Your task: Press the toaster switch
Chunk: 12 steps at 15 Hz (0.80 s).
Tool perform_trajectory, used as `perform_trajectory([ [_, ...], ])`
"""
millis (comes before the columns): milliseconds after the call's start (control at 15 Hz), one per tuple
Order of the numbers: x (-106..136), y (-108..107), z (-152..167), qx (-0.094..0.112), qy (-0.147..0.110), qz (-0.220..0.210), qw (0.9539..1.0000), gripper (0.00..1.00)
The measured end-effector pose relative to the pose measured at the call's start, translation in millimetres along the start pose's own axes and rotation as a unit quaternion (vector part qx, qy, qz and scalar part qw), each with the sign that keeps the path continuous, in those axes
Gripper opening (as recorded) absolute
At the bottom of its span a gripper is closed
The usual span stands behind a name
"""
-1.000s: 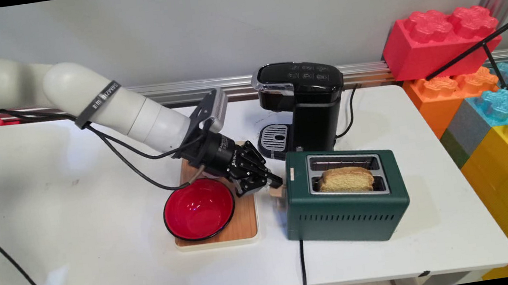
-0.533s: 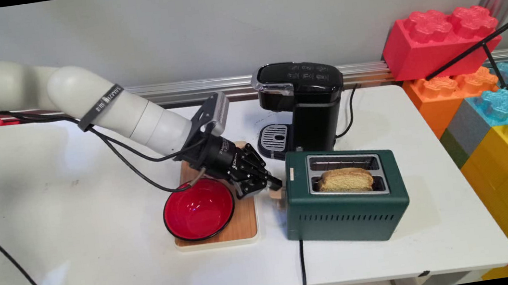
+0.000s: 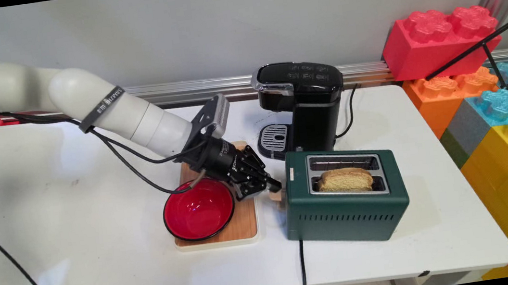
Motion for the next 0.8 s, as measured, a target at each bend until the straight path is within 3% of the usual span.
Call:
perform_trajectory([
  [800,-3.0,-0.9,3.7,0.000,-0.007,0.000,1.0000,0.00],
])
